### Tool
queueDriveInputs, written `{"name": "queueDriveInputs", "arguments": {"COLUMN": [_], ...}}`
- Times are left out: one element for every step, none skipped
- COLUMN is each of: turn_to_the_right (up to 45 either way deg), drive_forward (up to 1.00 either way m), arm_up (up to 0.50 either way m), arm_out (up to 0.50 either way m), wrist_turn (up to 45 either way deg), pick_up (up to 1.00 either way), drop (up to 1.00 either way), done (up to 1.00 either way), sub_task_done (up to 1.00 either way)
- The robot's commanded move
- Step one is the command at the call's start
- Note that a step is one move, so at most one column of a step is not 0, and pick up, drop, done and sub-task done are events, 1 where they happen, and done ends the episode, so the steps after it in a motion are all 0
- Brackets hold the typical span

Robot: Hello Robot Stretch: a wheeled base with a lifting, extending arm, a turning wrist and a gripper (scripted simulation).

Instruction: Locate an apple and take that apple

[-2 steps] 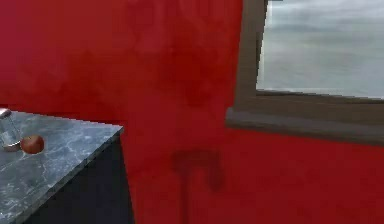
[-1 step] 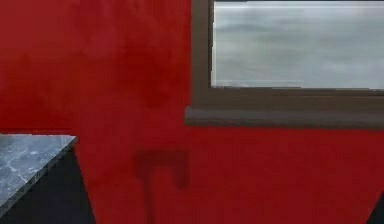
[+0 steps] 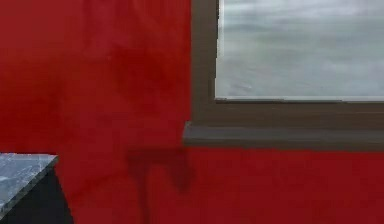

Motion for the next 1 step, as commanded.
{"name": "queueDriveInputs", "arguments": {"turn_to_the_right": [-45.0], "drive_forward": [0.0], "arm_up": [0.0], "arm_out": [0.0], "wrist_turn": [0.0], "pick_up": [0.0], "drop": [0.0], "done": [0.0], "sub_task_done": [0.0]}}
